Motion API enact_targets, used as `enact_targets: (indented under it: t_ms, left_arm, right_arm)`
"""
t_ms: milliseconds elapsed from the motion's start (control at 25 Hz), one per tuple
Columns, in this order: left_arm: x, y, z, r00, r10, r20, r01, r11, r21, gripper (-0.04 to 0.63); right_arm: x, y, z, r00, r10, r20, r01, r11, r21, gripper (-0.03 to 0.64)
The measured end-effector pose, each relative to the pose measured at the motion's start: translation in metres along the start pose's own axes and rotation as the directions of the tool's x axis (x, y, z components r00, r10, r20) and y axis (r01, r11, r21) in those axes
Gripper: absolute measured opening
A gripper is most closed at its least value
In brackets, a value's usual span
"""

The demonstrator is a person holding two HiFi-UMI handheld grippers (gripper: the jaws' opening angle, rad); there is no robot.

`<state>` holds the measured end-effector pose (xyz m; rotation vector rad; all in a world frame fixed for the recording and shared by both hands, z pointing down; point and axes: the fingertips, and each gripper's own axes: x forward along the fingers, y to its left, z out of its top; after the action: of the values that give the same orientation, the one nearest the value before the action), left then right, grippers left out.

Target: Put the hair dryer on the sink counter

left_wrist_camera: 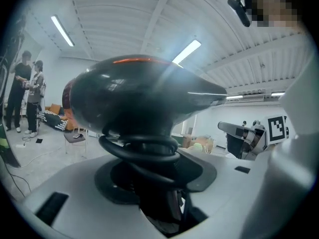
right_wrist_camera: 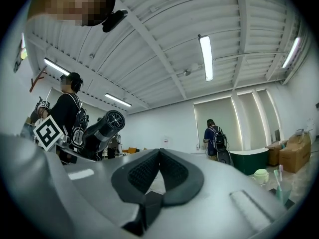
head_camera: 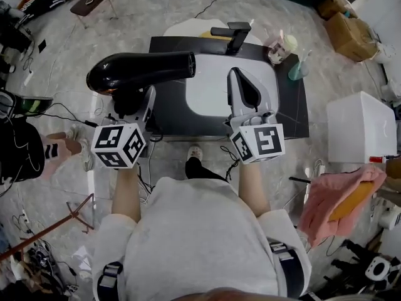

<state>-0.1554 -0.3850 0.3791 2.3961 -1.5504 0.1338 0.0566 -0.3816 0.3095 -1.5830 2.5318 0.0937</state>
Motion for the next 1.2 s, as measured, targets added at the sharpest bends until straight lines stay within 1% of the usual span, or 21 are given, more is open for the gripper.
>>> enact_targets:
  t_ms: [160, 360, 560, 800, 1000, 1200]
  left_arm:
    - [0.027, 0.005, -0.018, 0.997, 0.006, -0.074, -0.007, 1.000, -0.013, 0.213]
    - [0.060, 0.006, -0.043, 0.988, 0.000, -0.157, -0.007, 0.999, -0.042, 0.213]
    - [0.088, 0.010, -0.060, 0.979, -0.004, -0.203, -0.013, 0.996, -0.087, 0.213]
    - [0.126, 0.018, -0.072, 0.968, 0.008, -0.251, -0.036, 0.994, -0.106, 0.213]
    - [0.158, 0.024, -0.089, 0.951, 0.024, -0.309, -0.060, 0.992, -0.110, 0.213]
    - [0.188, 0.036, -0.111, 0.926, 0.028, -0.376, -0.085, 0.987, -0.136, 0.213]
  right_arm:
    - [0.013, -0.018, -0.011, 1.000, -0.001, -0.021, 0.001, 1.000, 0.014, 0.011]
    - [0.025, -0.038, -0.022, 0.999, 0.000, -0.037, 0.001, 1.000, 0.027, 0.011]
    - [0.034, -0.055, -0.032, 0.999, 0.001, -0.048, 0.001, 0.999, 0.037, 0.011]
    - [0.049, -0.073, -0.040, 0.998, 0.008, -0.060, -0.005, 0.999, 0.048, 0.011]
    - [0.062, -0.090, -0.050, 0.997, 0.013, -0.072, -0.009, 0.998, 0.064, 0.011]
    - [0.080, -0.101, -0.060, 0.996, 0.026, -0.090, -0.019, 0.997, 0.077, 0.011]
